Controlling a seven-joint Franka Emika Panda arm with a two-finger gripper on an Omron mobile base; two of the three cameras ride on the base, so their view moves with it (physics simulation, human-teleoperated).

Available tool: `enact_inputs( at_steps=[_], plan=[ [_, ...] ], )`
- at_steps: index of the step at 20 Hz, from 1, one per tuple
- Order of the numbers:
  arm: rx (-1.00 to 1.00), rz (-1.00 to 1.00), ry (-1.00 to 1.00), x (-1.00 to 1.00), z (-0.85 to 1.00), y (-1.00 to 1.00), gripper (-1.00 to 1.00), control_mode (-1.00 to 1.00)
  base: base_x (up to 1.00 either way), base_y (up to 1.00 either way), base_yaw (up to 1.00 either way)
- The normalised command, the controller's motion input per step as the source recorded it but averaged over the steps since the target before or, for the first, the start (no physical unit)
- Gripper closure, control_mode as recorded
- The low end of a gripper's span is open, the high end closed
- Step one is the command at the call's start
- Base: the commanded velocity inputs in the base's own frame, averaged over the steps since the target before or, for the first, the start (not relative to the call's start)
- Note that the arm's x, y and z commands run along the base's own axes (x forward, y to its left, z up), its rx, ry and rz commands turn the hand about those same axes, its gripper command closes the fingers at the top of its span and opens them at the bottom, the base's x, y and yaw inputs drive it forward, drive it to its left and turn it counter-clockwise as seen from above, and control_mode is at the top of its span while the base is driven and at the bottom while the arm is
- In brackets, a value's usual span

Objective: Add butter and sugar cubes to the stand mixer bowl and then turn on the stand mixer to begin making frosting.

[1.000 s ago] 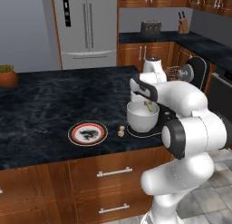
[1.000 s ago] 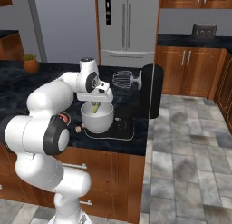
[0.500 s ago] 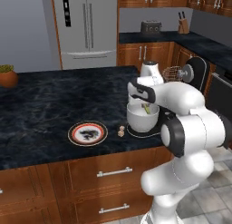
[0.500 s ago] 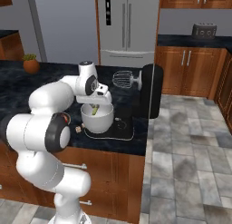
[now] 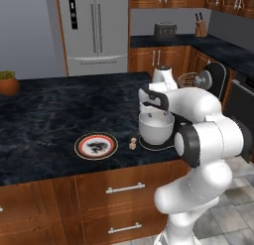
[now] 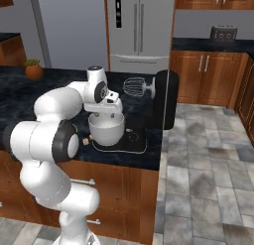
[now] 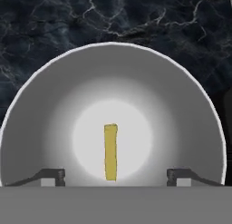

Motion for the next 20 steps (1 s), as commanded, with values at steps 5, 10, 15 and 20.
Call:
enact_inputs(
  at_steps=[5, 10, 15, 20],
  plan=[
    [0.02, 0.01, -0.14, -0.76, 0.75, 0.03, -1.00, -1.00, 0.00, 0.00, 0.00],
    [-0.07, 0.18, -0.03, -0.73, 0.48, 0.46, -1.00, -1.00, 0.00, 0.00, 0.00],
    [-0.27, 0.28, 0.00, -0.62, 0.21, 0.69, -1.00, -1.00, 0.00, 0.00, 0.00],
    [-0.30, 0.29, 0.01, -0.50, 0.04, 0.44, -1.00, -1.00, 0.00, 0.00, 0.00]
  ],
)
